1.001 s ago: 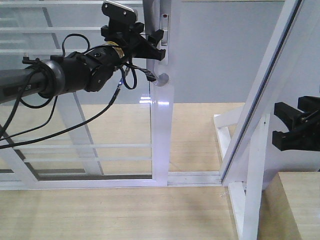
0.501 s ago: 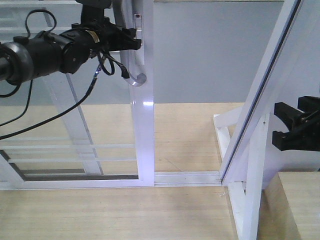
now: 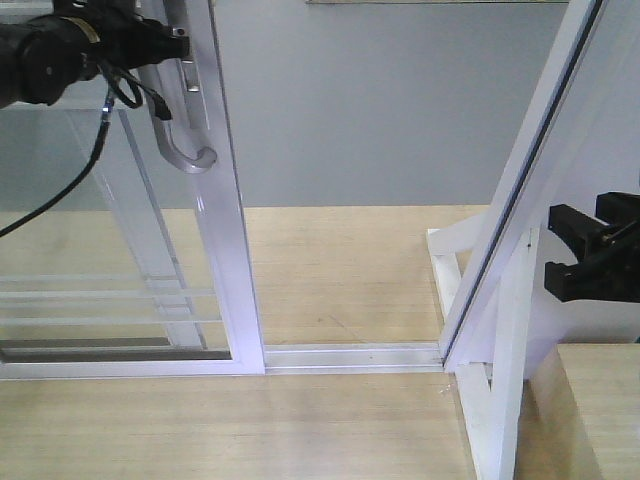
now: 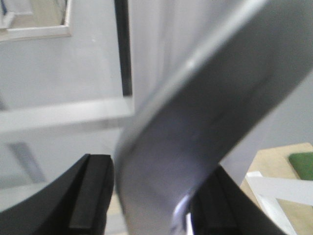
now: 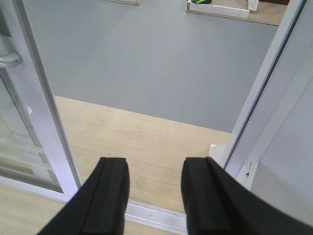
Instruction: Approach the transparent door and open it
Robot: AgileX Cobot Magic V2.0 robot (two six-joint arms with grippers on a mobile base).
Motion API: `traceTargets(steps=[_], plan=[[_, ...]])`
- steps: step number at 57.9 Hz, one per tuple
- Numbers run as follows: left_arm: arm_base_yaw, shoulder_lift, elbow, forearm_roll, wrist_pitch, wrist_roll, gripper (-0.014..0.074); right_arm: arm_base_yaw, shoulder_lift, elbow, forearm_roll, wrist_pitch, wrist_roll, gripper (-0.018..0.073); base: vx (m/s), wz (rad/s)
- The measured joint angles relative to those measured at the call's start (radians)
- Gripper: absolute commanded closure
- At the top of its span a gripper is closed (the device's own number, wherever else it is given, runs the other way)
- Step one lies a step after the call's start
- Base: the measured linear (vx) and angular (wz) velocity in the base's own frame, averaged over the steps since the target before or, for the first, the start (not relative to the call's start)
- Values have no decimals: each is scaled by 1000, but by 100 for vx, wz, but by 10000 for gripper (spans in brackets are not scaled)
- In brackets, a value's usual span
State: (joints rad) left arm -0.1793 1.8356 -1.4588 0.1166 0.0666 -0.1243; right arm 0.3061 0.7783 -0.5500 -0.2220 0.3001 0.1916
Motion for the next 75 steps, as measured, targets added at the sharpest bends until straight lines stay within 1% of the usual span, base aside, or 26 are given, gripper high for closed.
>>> traceTargets(steps=[12,19,28,33,41,51,62,66,75], plan=[[45,-44,10,66,60,0,153,0,0,0,0,0,0,207,0,0],[72,-102,81,101,59,0,153,0,0,0,0,4,0,207,0,0],[113,-211,266,107,2,0,153,0,0,0,0,14,0,207,0,0],[147,-283,384,107,-61,0,153,0,0,0,0,21,0,207,0,0],[197,-439,580,107,-119,0,153,0,0,0,0,24,0,207,0,0],[200,-673,755,109,-176,0,153,0,0,0,0,25,0,207,0,0],[200,-943,879,109,-195,-6,153,0,0,0,0,26,0,207,0,0],[200,-1032,906,109,-179,-7,153,0,0,0,0,26,0,207,0,0],[200,-1194,927,109,-89,-7,153,0,0,0,0,26,0,207,0,0]])
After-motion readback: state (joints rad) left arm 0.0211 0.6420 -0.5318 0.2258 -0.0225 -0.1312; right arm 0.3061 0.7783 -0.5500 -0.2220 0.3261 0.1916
